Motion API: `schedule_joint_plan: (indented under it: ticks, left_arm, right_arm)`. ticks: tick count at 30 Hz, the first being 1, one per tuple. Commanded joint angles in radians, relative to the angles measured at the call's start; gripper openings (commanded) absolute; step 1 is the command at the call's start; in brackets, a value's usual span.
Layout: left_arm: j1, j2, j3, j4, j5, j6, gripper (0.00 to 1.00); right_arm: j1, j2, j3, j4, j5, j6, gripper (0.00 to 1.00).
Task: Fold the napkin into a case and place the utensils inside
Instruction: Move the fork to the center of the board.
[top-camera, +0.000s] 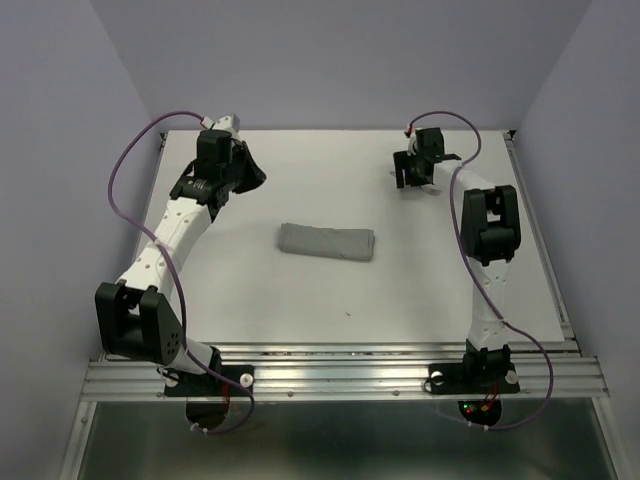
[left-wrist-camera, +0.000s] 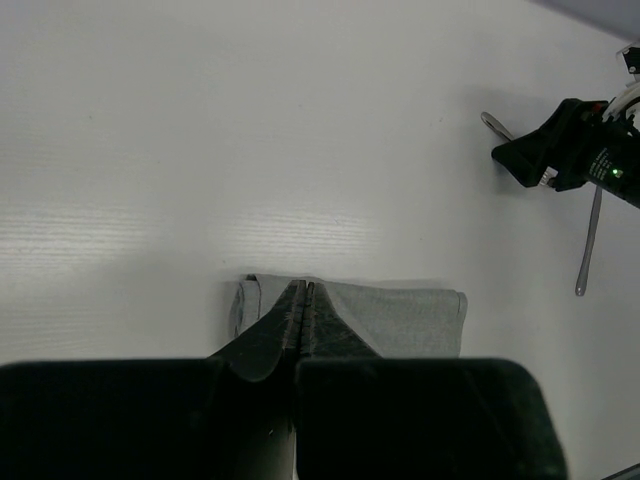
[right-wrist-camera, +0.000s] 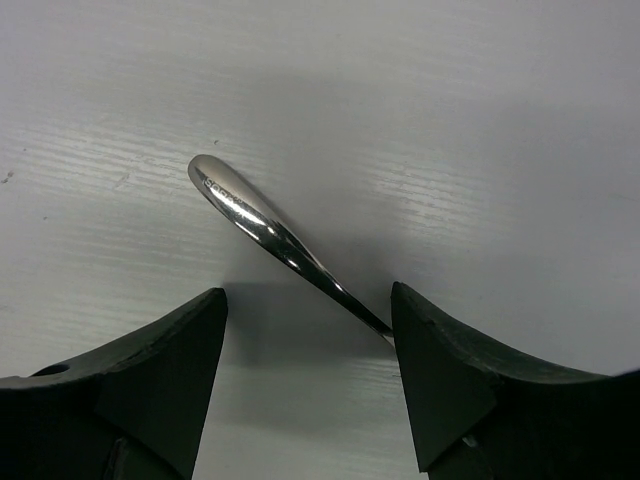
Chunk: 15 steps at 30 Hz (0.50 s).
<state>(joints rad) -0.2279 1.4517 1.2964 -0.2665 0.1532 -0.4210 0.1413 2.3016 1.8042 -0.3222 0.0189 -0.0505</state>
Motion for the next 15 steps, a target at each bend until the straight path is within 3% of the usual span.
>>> schedule_joint_plan:
  ticks: [1, 7, 14, 15]
  left_arm:
    - [-0.005, -0.06, 0.024, 0.021, 0.003, -0.004, 0.05]
    - [-0.005, -0.042, 0.024, 0.021, 0.006, -0.005, 0.05]
    - [-0.005, -0.031, 0.026, 0.018, 0.012, 0.004, 0.05]
    - [-0.005, -0.025, 0.026, 0.018, 0.016, 0.004, 0.05]
  right_arm:
    - [-0.016, 0.018, 0.037, 0.006, 0.009, -0.031, 0.71]
    - [-0.035, -0.001, -0.04, 0.008, 0.0, 0.0, 0.58]
    - [-0.035, -0.068, -0.19, 0.008, -0.01, 0.078, 0.26]
    - [-0.035, -0.092, -0.21, 0.009, -0.04, 0.087, 0.15]
